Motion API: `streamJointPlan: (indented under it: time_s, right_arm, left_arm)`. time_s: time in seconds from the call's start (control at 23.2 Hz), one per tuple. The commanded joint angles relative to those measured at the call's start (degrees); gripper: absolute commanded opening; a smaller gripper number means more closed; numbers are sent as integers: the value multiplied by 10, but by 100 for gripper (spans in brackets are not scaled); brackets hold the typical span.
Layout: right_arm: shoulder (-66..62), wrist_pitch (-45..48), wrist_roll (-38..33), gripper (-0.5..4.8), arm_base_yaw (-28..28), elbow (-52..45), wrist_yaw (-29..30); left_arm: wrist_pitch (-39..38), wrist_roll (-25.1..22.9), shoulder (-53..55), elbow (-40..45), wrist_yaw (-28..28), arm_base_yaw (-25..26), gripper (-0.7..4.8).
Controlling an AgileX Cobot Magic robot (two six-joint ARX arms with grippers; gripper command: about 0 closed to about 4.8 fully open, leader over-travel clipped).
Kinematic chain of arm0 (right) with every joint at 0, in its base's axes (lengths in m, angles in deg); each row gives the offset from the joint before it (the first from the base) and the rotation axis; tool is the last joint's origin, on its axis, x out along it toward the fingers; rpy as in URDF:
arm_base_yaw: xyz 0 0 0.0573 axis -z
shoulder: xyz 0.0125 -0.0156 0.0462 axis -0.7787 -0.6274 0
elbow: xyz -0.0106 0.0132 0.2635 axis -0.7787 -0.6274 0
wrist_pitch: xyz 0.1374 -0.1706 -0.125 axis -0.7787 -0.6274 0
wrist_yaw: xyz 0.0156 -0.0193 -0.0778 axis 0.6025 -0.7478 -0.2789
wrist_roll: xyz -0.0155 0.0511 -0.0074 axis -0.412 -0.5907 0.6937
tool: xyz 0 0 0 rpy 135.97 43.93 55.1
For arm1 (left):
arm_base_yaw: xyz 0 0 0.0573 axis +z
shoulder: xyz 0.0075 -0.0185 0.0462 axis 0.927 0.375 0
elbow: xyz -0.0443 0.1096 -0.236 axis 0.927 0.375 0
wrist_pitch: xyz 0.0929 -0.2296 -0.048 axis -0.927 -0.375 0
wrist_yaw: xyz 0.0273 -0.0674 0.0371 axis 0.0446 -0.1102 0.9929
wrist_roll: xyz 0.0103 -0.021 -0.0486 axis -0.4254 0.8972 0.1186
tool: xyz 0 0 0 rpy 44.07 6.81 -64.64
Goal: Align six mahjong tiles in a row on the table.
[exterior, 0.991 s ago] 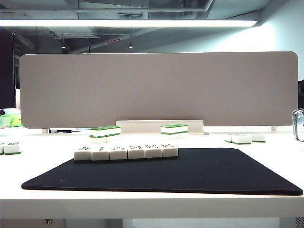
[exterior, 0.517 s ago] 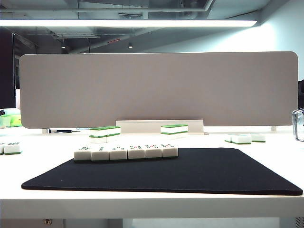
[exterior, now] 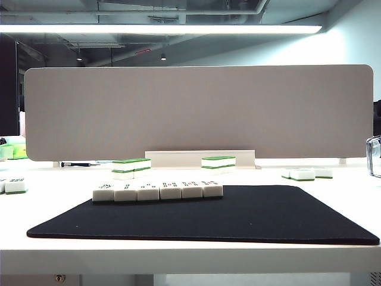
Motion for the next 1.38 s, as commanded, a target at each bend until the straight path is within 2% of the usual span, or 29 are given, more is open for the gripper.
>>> streamJointPlan:
  time_s: [0.04, 0.3, 0.56, 0.69, 1.38]
  right_arm:
    - [5, 54, -9, -1, 0, -37, -43]
    - [5, 114, -9, -1, 0, -108, -64]
    - [5, 64, -9, -1, 0, -112, -100]
    - [5, 31, -9, -1, 0, -112, -99]
    - [5, 33, -5, -1, 0, -112, -98]
  left_arm:
    - [-6, 0, 0, 1, 0, 0, -6]
    - [-6, 0, 0, 1, 0, 0, -6]
    - [-6, 0, 0, 1, 0, 0, -6]
    - [-6, 0, 0, 1, 0, 0, -6]
    - [-6, 0, 0, 1, 0, 0, -6]
